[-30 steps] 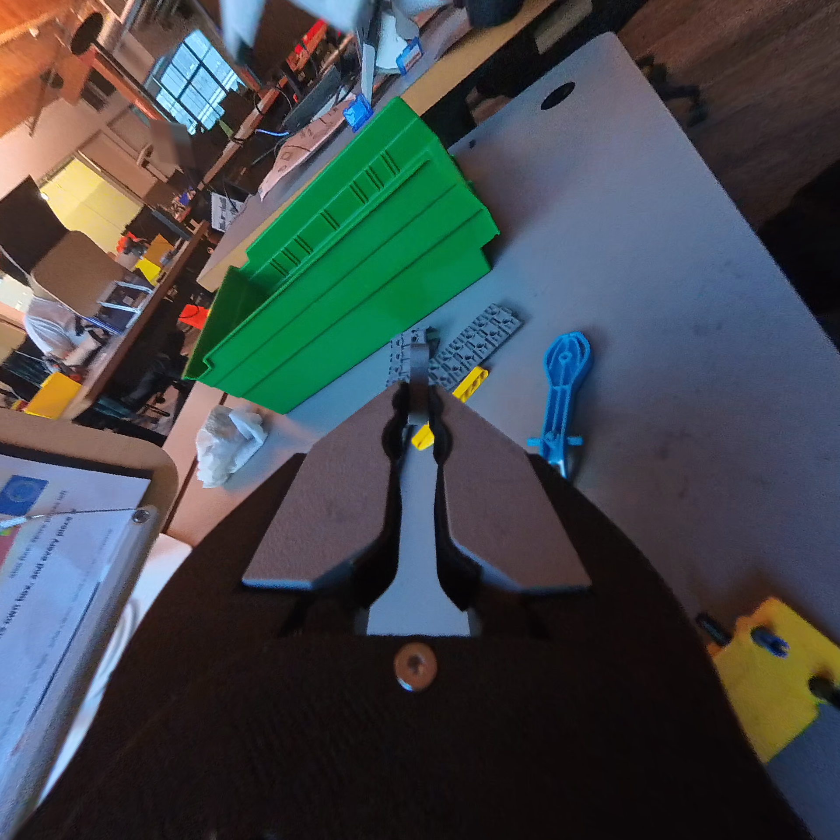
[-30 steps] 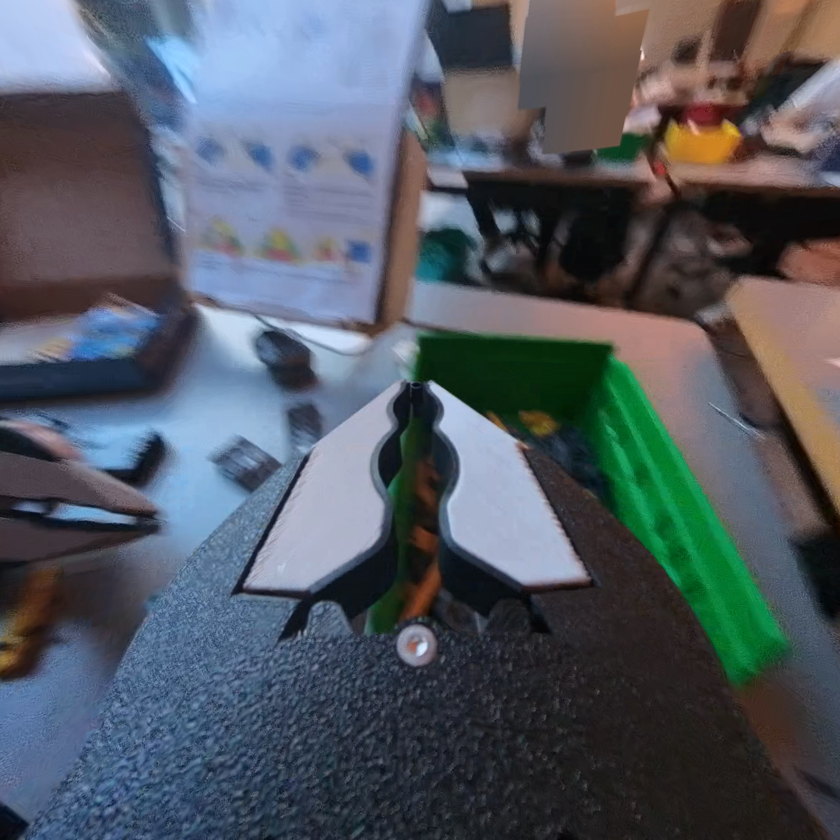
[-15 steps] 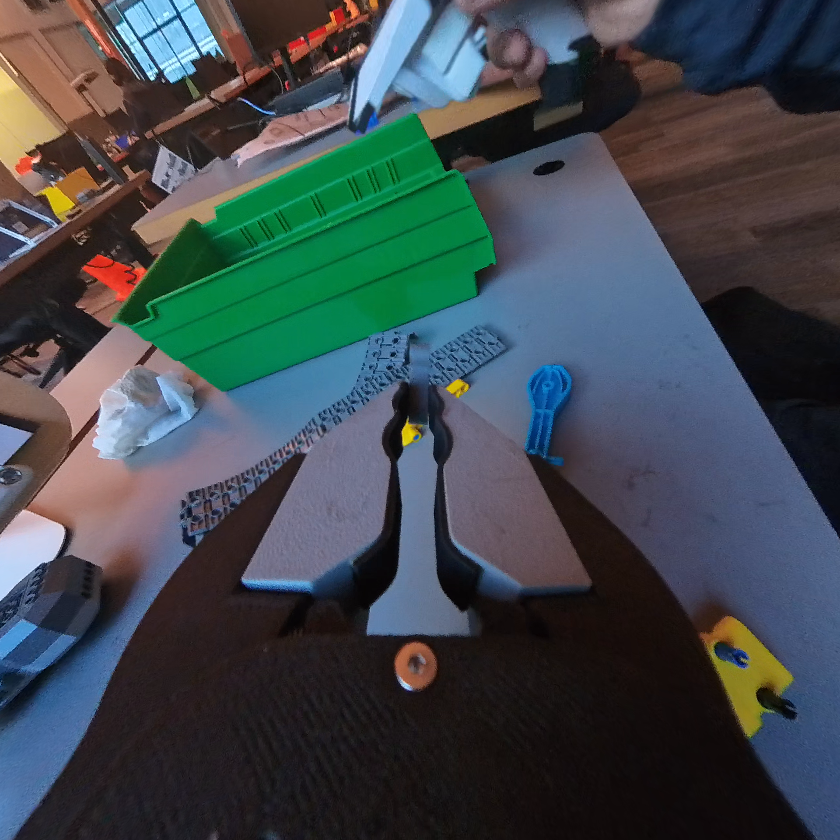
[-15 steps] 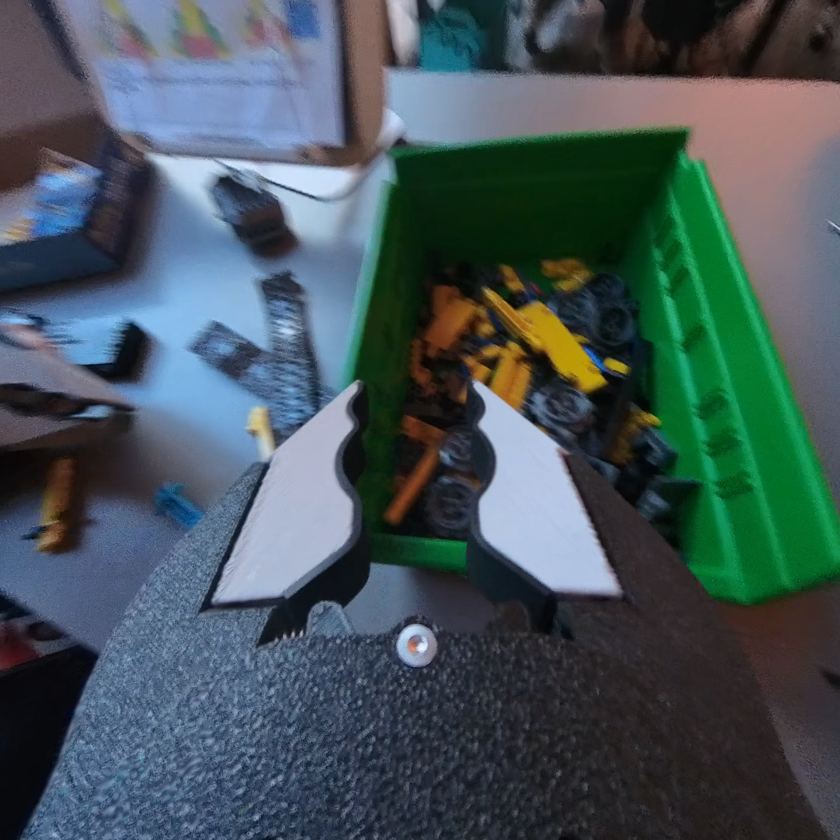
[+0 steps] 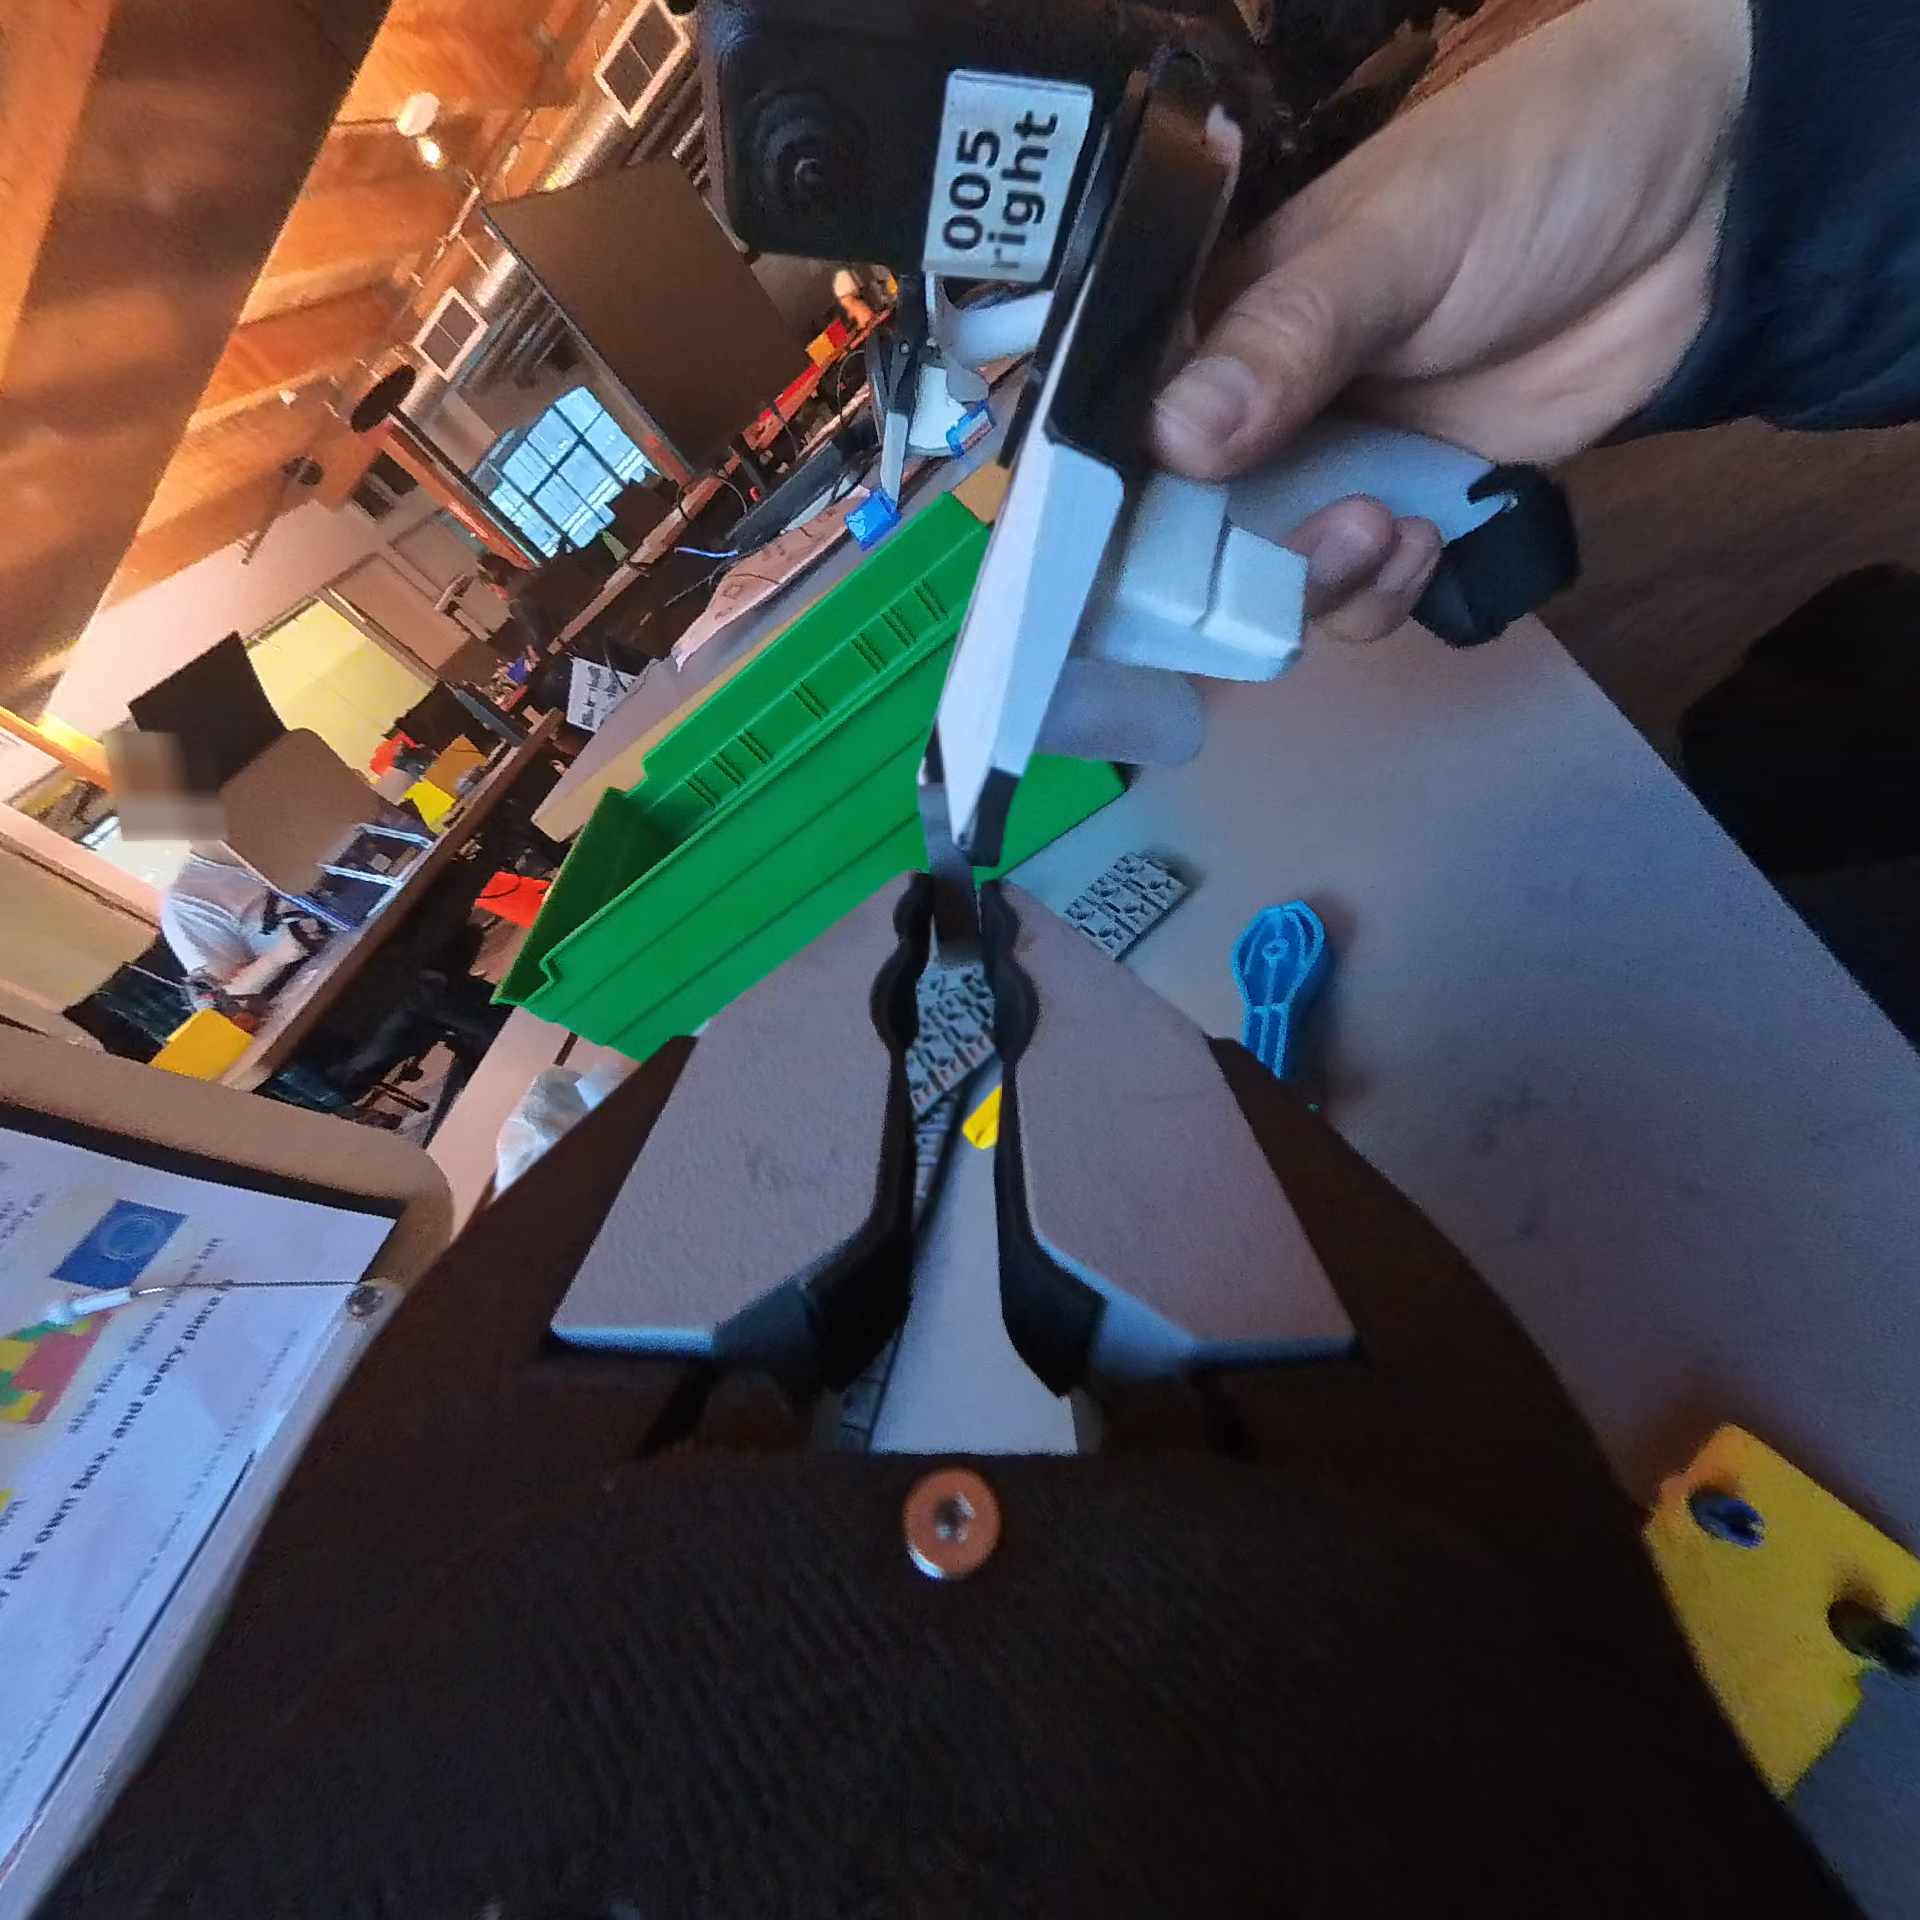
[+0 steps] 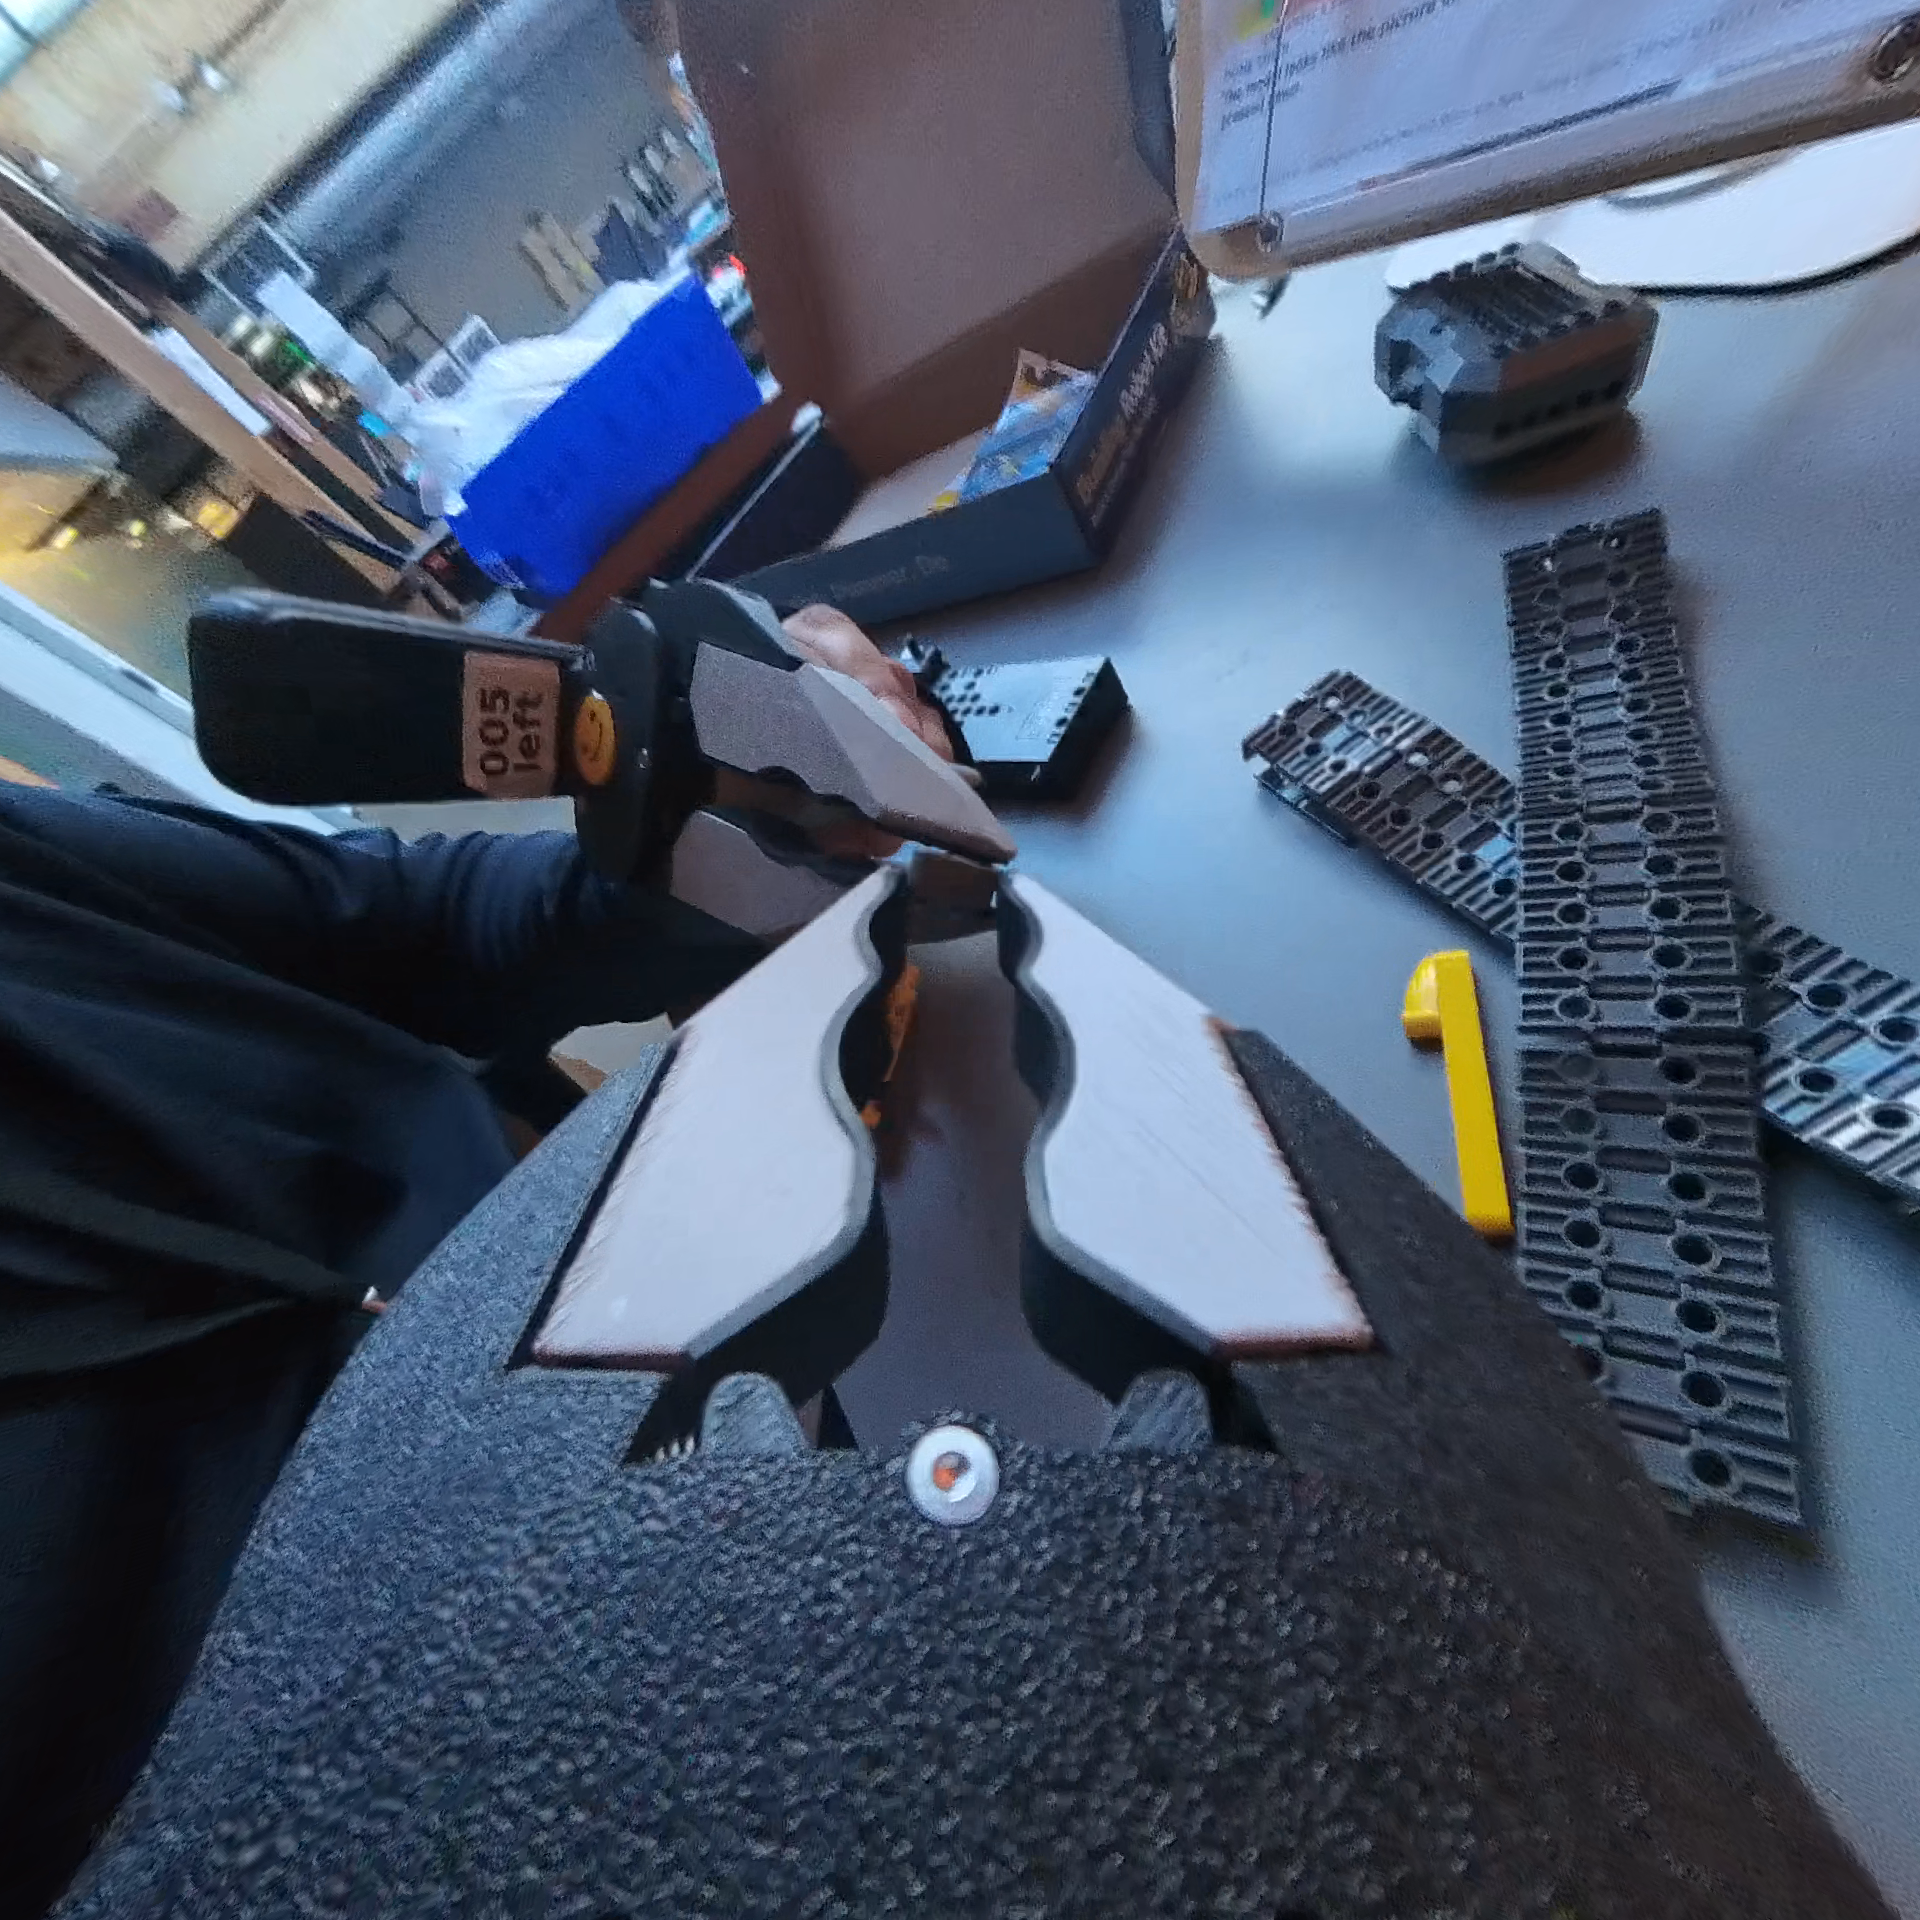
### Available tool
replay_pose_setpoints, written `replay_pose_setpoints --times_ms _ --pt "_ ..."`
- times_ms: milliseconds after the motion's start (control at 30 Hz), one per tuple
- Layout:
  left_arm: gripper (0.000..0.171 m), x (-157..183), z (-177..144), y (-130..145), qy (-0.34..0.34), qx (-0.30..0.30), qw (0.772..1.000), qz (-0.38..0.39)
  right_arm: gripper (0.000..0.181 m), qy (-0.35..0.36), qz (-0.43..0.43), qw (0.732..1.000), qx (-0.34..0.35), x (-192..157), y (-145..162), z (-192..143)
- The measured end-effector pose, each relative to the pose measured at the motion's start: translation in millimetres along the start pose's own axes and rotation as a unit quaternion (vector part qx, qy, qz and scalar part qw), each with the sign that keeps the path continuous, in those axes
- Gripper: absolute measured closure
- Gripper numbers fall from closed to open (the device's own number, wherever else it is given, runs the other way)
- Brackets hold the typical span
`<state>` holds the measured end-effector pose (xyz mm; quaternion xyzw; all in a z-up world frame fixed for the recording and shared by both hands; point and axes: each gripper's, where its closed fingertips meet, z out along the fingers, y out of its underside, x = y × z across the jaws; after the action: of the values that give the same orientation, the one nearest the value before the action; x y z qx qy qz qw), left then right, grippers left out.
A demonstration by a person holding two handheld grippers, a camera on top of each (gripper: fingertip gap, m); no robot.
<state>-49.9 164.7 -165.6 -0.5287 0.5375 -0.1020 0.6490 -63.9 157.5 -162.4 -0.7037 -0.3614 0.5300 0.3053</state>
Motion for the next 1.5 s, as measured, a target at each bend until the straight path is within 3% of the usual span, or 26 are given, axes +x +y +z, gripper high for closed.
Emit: replay_pose_setpoints --times_ms 200,300,400,500,600,633,667,767,900,1100,1167,1300,1400,1500 --pt "0.162 -0.8 1.1 5.8 0.012 -0.016 0.999 -0.045 0.169 0.04 -0.015 0.999 0.03 10.6 -17.8 -11.7" --pt "0.162 -7.6 1.6 15.5 0.002 -0.034 0.997 -0.067 0.169 0.133 -0.056 0.988 0.047 41.2 -43.4 -43.3" --pt "0.158 -15.1 2.5 23.7 -0.001 -0.043 0.99 -0.132 0.169 0.325 -0.119 0.936 0.064 104.8 -84.2 -110.6" --pt "0.159 -21.2 1.8 27.1 0.003 -0.037 0.981 -0.191 0.168 0.438 -0.132 0.889 0.005 158.0 -91.9 -158.5" --pt "0.152 -27.7 2.7 33.6 -0.004 -0.036 0.973 -0.228 0.138 0.493 -0.104 0.862 -0.059 187.5 -77.7 -177.8" --pt "0.145 -32.3 3.6 38.0 -0.018 -0.041 0.969 -0.242 0.119 0.487 -0.086 0.866 -0.069 189.8 -72.0 -176.2" --pt "0.142 -33.6 4.8 41.5 -0.022 -0.047 0.965 -0.256 0.113 0.472 -0.073 0.876 -0.069 188.5 -68.4 -172.0" --pt "0.124 -29.3 7.8 47.5 -0.008 -0.06 0.958 -0.281 0.126 0.448 -0.091 0.889 -0.04 171.9 -71.2 -164.9" --pt "0.102 -33.3 -0.7 44.4 0.001 -0.07 0.957 -0.283 0.113 0.386 -0.156 0.909 0.001 118.4 -71.0 -139.8" --pt "0.089 -20.8 -39.5 32.2 0.039 -0.098 0.959 -0.263 0.114 0.266 -0.239 0.933 0.033 37.5 -37.8 -96.7" --pt "0.093 -9.3 -57.3 28.3 0.039 -0.103 0.964 -0.244 0.112 0.242 -0.253 0.936 0.051 19.9 -28.2 -82.5" --pt "0.093 17.8 -89.9 28.1 0.042 -0.12 0.954 -0.271 0.136 0.134 -0.22 0.966 0.021 -18.1 8.9 -33.4" --pt "0.081 29.8 -110.6 35.3 0.016 -0.138 0.946 -0.293 0.113 0.115 -0.211 0.971 -0.008 -28.6 34.1 -0.8" --pt "0.083 42.5 -128.5 44.2 -0.008 -0.15 0.944 -0.294 0.109 0.117 -0.217 0.967 -0.06 -33.3 62.4 21.4"
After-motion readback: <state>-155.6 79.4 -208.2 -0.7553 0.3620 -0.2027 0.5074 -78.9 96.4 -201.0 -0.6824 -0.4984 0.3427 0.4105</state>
